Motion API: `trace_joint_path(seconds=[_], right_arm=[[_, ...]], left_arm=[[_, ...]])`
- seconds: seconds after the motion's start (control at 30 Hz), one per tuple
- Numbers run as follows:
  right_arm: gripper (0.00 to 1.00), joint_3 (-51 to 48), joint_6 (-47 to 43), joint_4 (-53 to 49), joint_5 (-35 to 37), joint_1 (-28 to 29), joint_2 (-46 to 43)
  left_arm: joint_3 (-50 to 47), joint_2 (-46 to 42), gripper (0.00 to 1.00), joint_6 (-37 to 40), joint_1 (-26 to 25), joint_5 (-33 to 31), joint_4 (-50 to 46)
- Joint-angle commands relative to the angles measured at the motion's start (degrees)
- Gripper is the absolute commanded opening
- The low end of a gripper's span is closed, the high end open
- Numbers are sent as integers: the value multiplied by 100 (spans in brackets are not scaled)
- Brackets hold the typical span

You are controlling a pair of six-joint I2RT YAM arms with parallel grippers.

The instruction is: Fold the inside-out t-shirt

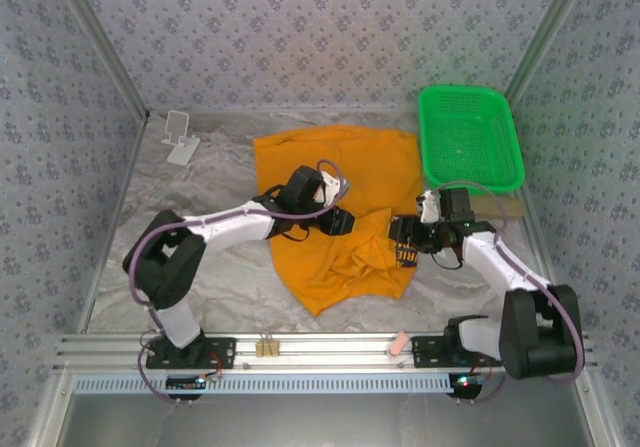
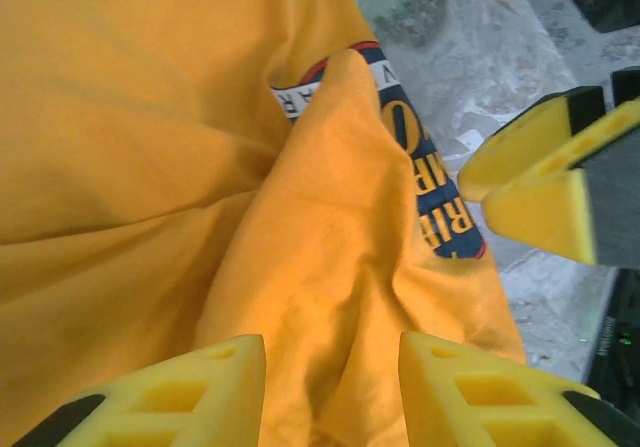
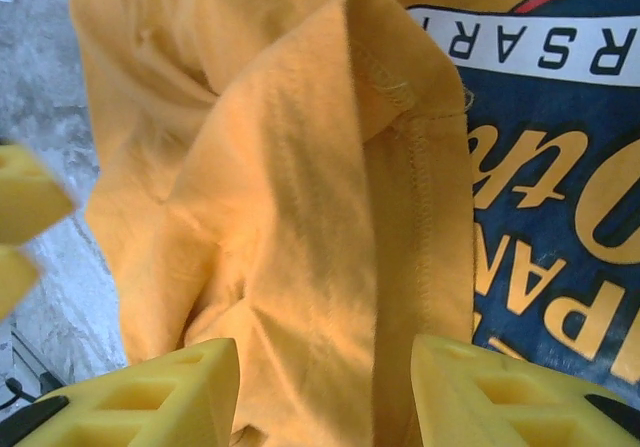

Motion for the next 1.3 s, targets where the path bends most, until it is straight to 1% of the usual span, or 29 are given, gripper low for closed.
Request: trace_joint_path(seconds=[0.0, 0.07, 0.1, 0.17, 0.2, 0.23, 0.27, 0.3, 0.33, 0.37, 0.4, 0.43, 0.47, 0.5, 0.53, 0.6, 0.63, 0.7, 0.8, 0.87, 0.9, 0.93, 1.03, 1.13, 1.17, 1.2, 1.27], right_arm=[[48, 398, -139, 297, -181, 159, 552], [45, 587, -145, 378, -209, 345, 888], [38, 672, -166, 374, -145, 439, 1030], [13, 815, -215, 387, -102, 542, 1186], [8, 860, -188, 405, -81, 576, 1176], [6, 936, -148, 293, 42, 643, 1118], [5, 1071, -141, 27, 421, 748, 1025], [7, 1187, -109, -281, 965, 837, 949], [15, 1313, -47, -664, 1687, 902, 880], [29, 1386, 95, -1036, 2417, 889, 828], [37, 1392, 272, -1257, 2922, 829, 759], [43, 1328, 467, -1410, 3252, 721, 648], [45, 1217, 672, -1480, 3342, 577, 495], [47, 1122, 801, -1526, 3307, 479, 323], [50, 1061, 915, -1636, 3328, 425, 101], [54, 1032, 1093, -1991, 3542, 361, -319], [56, 1024, 1211, -2207, 3632, 304, -529], [57, 991, 1261, -2356, 3542, 31, -872], [57, 899, 1293, -2314, 3207, -460, -1252], [57, 857, 1273, -2276, 3101, -695, -1362], [57, 846, 1263, -2253, 3020, -765, -1384], [57, 846, 1244, -2199, 2932, -849, -1387], [57, 837, 1122, -2073, 2549, -974, -1380], [57, 831, 1053, -2015, 2297, -1035, -1386], [57, 813, 1050, -1981, 2223, -1045, -1386], [57, 803, 1032, -1952, 2173, -1041, -1387], [56, 774, 952, -1917, 2036, -1046, -1378]], left_arm=[[-131, -121, 40, 231, 130, -1012, -1203], [-210, -119, 39, 83, 276, -1078, -1342], [-320, -160, 39, 41, 321, -1045, -1261], [-517, -333, 40, -18, 335, -1056, -1062], [-551, -424, 40, -27, 330, -1058, -1052], [-575, -524, 40, -32, 334, -1073, -1075], [-587, -630, 42, -33, 331, -1085, -1119], [-590, -728, 44, -32, 334, -1097, -1169], [-596, -834, 46, -26, 319, -1117, -1205], [-610, -942, 51, 0, 265, -1184, -1204], [-617, -1026, 55, 104, 155, -1274, -1172], [-599, -1105, 66, 341, -54, -1437, -1126], [-576, -1130, 77, 591, -314, -1689, -1071], [-535, -1125, 84, 811, -509, -1798, -991], [-463, -1045, 85, 1049, -733, -1748, -903], [-327, -833, 85, 1563, -1075, -1358, -681], [-228, -680, 84, 1813, -1293, -1298, -587], [111, -303, 84, 2279, -1691, -1298, -670], [702, 338, 85, 2866, -2211, -1498, -1005], [1040, 789, 87, 3143, -2539, -1910, -1061], [1212, 989, 88, 3208, -2634, -1998, -1133], [1451, 1240, 88, 3219, -2723, -2220, -1251], [1989, 1835, 88, 3181, -2897, -2837, -1571], [2066, 2207, 88, 3091, -2926, -3109, -1489], [2087, 2323, 85, 3034, -2929, -3215, -1456], [2093, 2413, 79, 2963, -2924, -3343, -1398], [2088, 2523, 50, 2857, -2911, -3431, -1249]])
